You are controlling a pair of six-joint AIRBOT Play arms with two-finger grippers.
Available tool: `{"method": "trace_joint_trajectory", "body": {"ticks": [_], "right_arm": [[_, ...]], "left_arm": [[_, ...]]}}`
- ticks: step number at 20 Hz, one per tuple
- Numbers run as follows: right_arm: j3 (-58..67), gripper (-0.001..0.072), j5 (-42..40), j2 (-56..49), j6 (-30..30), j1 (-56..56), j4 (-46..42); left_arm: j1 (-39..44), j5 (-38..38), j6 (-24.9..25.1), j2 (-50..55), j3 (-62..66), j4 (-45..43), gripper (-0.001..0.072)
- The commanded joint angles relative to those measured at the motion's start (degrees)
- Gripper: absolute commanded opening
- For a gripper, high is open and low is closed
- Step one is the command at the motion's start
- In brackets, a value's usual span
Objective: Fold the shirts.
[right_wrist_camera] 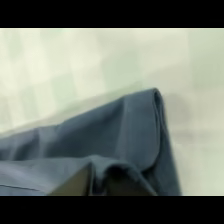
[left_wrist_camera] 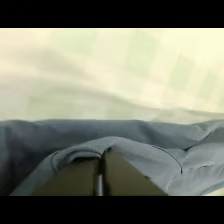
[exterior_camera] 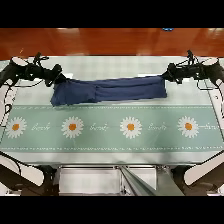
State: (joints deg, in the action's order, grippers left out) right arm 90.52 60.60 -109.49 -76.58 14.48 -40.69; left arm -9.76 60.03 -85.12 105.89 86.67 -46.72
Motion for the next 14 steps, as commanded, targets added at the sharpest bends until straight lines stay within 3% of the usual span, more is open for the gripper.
{"method": "trace_joint_trajectory", "body": {"ticks": [1,4,7,9,11,14], "right_arm": [[0.2,0.0414,-1.07,-0.28,-0.33,0.48,3.43],[3.5,0.0414,8.04,-0.26,-3.63,4.81,4.55],[6.49,0.0416,17.38,3.37,-3.45,12.63,2.84],[6.12,0.0418,18.12,8.02,-3.41,16.46,-5.51],[1.25,0.0419,16.06,11.91,-3.37,18.18,-11.13],[-10.25,0.042,9.97,13.2,-0.55,17.75,-7.41]], "left_arm": [[0.79,1.88,-1.36,0.46,0.48,0.22,0.0516],[-2.4,10.45,-2.19,-0.94,2.78,-1.88,0.0506],[-6.62,12.17,-3.23,-9.62,2.08,-11.37,0.0506],[-7.5,6.97,-2.25,-19.54,-3.58,-16.31,0.0506],[-6.8,-2.97,0.35,-32.09,-17.09,-14.84,0.0506],[-1.77,-12.15,3.26,-47.84,-38.45,-9.25,0.0506]]}}
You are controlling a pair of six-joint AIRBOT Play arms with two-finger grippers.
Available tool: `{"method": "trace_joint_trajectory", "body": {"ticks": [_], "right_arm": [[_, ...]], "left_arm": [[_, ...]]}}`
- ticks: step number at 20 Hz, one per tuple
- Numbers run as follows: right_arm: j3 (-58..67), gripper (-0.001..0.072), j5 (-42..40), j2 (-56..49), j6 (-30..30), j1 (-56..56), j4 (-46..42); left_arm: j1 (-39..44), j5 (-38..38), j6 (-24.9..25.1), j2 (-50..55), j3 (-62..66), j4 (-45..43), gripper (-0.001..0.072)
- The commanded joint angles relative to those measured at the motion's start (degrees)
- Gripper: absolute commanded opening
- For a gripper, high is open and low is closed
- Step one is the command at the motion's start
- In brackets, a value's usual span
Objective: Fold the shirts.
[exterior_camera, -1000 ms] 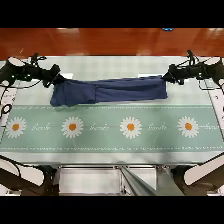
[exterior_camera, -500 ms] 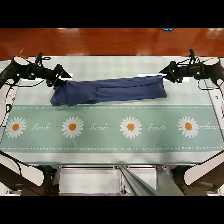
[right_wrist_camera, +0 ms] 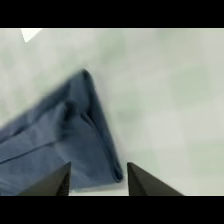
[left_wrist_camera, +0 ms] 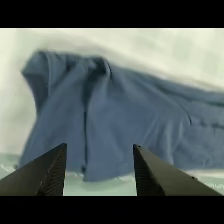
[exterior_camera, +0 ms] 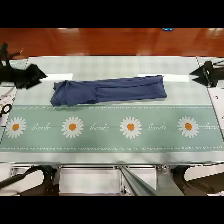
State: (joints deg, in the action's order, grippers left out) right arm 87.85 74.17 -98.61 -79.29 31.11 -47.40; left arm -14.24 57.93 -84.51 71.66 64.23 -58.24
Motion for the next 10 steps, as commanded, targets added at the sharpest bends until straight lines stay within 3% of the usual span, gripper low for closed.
{"method": "trace_joint_trajectory", "body": {"ticks": [1,5,10], "right_arm": [[-10.51,0.0421,-5.64,1.77,3.93,0.55,2.05],[-11.89,0.0423,-5.49,-4.11,8.79,-2.16,10.29],[-8.17,0.0423,-3.56,-10.56,9.51,-5.29,13.0]], "left_arm": [[4.46,-11.56,2.62,-17.05,-20.57,3.41,0.0506],[9.57,-11.06,2.19,-21.03,-25.05,5.66,0.0505],[10.34,-11.89,2.19,-19.58,-25.03,8.9,0.0506]]}}
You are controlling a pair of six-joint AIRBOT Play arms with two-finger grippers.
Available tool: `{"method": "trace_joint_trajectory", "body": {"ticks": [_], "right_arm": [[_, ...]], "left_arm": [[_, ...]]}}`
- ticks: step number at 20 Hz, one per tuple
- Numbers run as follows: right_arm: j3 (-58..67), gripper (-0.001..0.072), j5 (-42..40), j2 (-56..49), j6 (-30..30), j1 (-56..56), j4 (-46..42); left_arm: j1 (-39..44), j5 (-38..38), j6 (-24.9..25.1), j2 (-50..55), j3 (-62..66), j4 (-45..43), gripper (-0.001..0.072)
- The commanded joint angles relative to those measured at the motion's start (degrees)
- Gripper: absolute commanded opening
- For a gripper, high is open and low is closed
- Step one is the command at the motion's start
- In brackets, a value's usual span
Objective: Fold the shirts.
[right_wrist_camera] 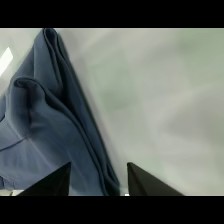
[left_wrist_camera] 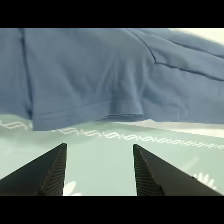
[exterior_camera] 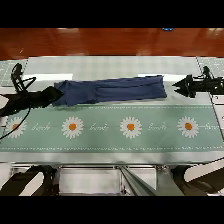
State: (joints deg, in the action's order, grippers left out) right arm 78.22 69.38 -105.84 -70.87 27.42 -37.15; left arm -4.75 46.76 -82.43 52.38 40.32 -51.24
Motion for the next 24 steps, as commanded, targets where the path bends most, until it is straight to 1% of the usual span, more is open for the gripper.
{"method": "trace_joint_trajectory", "body": {"ticks": [1,6,12,13,14,15,16,18,19,20,21,22,23,24], "right_arm": [[2.29,0.0423,1.73,-4.24,1.11,-2.19,3.58],[6.69,0.0423,4.24,-8.59,0.46,-5.57,3.98],[8.15,0.042,3.34,-10.01,0.63,-11.32,5.27],[8.15,0.0395,3.15,-10.01,0.7,-12.2,5.22],[8.15,0.0274,3.08,-9.99,0.68,-12.92,5.29],[8.17,0.011,3.15,-9.77,0.81,-13.42,5.29],[8.15,0.0021,3.39,-9.22,1.64,-13.68,5.27],[8.15,0.0021,3.98,-6.78,1.75,-13.51,4.72],[8.15,0.0021,4.2,-4.94,1.7,-13.18,3.45],[8.15,0.0021,4.28,-2.51,1.4,-12.7,1.09],[8.13,0.002,4.57,-0.07,0.52,-12.33,-1.4],[8.13,0.0021,5.27,2.69,-0.17,-12.09,-3.98],[8.09,0.002,6.19,5.53,-0.55,-11.8,-6.62],[7.82,0.0021,7.17,8.24,-0.96,-11.8,-8.61]], "left_arm": [[0.85,-0.74,0.09,-0.17,-1.11,2.14,0.0506],[0.85,-0.72,0.13,-0.2,-1.09,3.17,0.0505],[0.85,-0.72,0.11,-0.2,-1.09,3.98,0.0505],[0.85,-0.72,0.11,-0.2,-1.09,3.98,0.0505],[0.85,-0.74,0.13,-0.2,-1.09,3.98,0.0505],[0.85,-0.72,0.13,-0.2,-1.09,3.96,0.0505],[0.85,-0.72,0.13,-0.2,-1.09,3.98,0.0505],[0.85,-0.7,0.15,-0.22,-0.9,3.98,0.0504],[0.85,-0.68,0.22,-0.22,-0.72,4.0,0.0489],[0.87,-0.66,0.35,-0.22,-0.57,4.04,0.0371],[0.87,-0.61,0.39,-0.24,-0.5,4.26,0.0095],[1.18,-0.79,1.95,-0.22,-0.5,5.27,0.0021],[1.75,-1.16,3.91,-0.17,-0.5,6.56,0.0021],[2.99,-1.81,4.7,0.02,-0.48,7.56,0.002]]}}
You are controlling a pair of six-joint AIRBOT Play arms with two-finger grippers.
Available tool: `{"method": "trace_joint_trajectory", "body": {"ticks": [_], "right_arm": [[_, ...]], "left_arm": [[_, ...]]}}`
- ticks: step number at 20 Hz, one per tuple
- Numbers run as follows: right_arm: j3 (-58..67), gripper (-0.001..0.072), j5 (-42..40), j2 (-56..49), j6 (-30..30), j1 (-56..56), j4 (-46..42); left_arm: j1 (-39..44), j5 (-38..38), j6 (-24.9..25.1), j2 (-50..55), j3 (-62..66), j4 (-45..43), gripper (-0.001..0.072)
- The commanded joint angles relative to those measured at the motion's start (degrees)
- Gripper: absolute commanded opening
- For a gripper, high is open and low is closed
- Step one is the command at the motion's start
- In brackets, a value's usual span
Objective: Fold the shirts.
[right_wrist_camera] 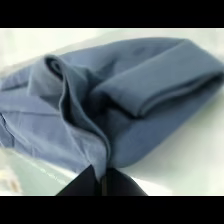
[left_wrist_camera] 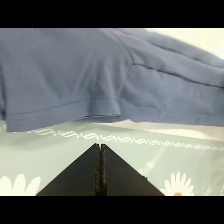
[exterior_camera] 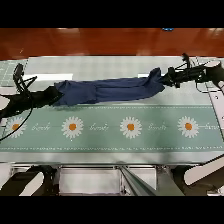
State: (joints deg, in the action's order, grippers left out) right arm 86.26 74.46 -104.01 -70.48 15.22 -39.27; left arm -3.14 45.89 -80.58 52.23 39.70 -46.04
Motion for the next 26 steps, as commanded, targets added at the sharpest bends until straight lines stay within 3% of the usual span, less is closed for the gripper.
{"method": "trace_joint_trajectory", "body": {"ticks": [1,5,9,12,16,22,26], "right_arm": [[-1.14,0.002,2.78,9.66,-1.38,0.37,-7.96],[-10.64,0.002,2.73,24.57,-1.25,0.37,-9.86],[-21.59,0.0021,2.78,40.57,-1.53,0.39,-10.93],[-27.54,0.0021,2.86,51.95,-4.22,0.37,-10.64],[-29.79,0.0021,4.11,60.7,-6.8,0.37,-10.49],[-29.79,0.0021,2.89,62.03,-7.28,-1.05,-9.18],[-29.77,0.0021,-2.45,59.8,-9.7,-8.94,-8.11]], "left_arm": [[3.08,-1.79,2.73,0.74,0.22,2.64,0.002],[13.44,-1.92,-0.07,10.86,6.8,2.6,0.002],[24.79,-0.7,-0.02,28.74,24.83,2.34,0.002],[30.93,6.88,-0.61,43.82,42.1,2.32,0.002],[38.6,17.0,-5.03,58.4,57.48,2.36,0.002],[48.54,20.35,-4.87,62.4,59.52,2.4,0.0021],[43.25,22.91,-4.22,60.59,59.84,2.36,0.0021]]}}
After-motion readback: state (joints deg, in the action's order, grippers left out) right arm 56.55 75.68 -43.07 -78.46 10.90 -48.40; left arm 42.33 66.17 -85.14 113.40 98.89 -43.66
